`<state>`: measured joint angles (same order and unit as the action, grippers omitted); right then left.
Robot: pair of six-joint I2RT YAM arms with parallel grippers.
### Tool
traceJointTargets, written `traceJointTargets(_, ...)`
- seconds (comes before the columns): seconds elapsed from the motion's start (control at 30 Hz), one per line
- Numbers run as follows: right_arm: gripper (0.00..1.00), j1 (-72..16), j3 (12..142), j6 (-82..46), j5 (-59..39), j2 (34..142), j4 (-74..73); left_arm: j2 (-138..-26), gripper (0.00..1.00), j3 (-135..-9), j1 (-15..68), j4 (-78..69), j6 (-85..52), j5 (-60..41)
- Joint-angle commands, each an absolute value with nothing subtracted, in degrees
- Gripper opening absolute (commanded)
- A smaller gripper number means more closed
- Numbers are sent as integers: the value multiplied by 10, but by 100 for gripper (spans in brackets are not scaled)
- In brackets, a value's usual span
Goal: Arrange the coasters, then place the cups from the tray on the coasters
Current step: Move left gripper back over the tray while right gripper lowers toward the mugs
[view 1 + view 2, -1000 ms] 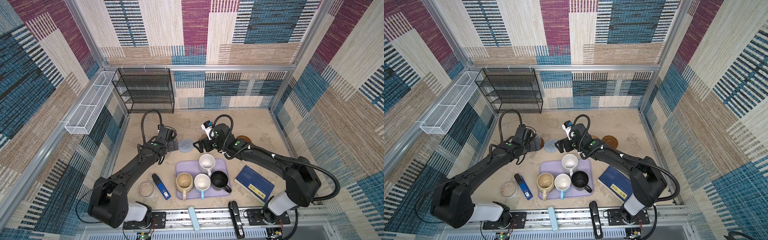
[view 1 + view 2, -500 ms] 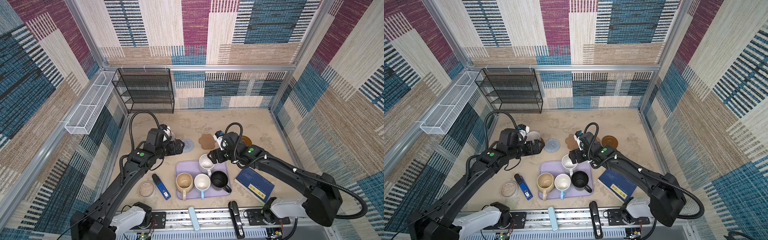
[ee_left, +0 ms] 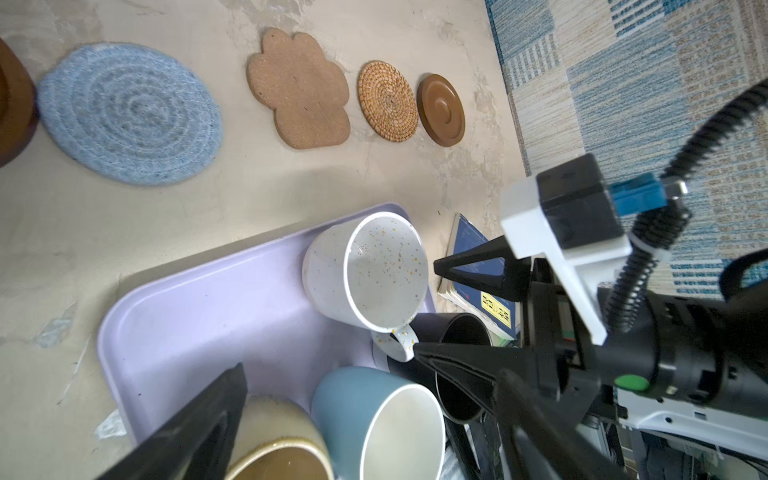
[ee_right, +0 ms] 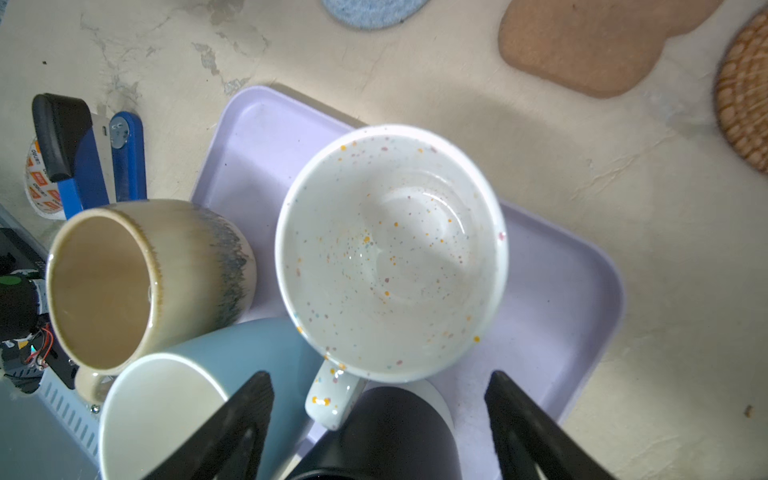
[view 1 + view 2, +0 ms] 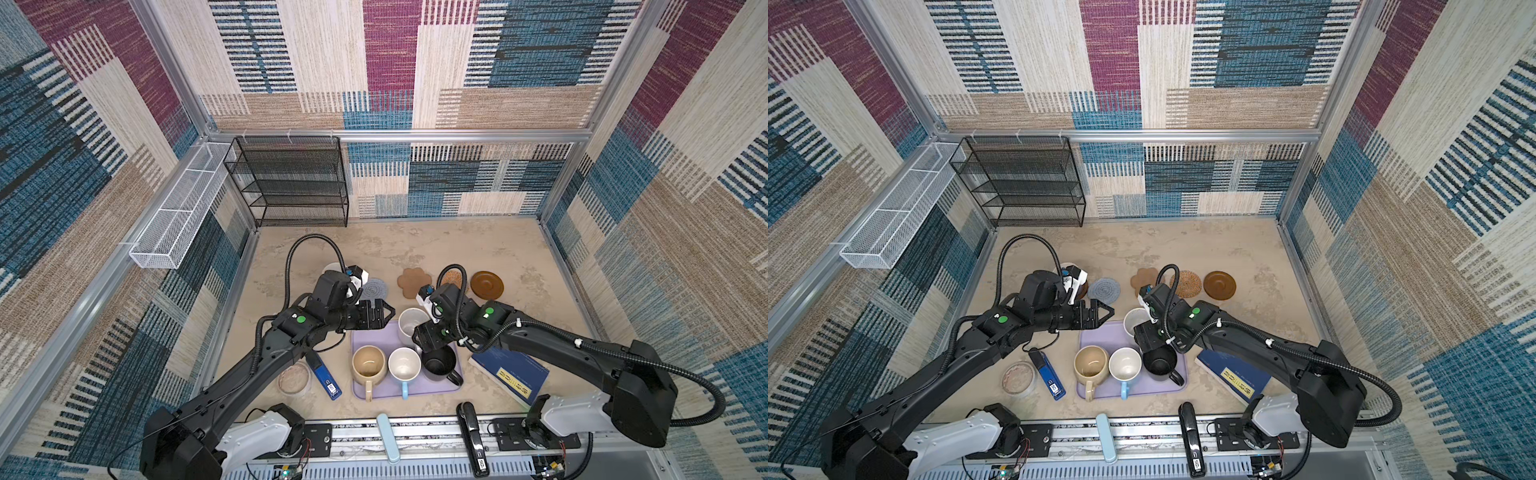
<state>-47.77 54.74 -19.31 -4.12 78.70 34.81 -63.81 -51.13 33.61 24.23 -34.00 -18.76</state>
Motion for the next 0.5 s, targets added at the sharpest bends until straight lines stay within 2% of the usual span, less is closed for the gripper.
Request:
traceJointTargets(0.0, 81, -482, 546, -204, -29, 797, 331, -644, 96, -505, 342, 209, -356, -184)
traceJointTargets(0.47, 68, -482, 537, -209, -3, 825, 291, -678, 95, -491, 350, 172, -376, -169)
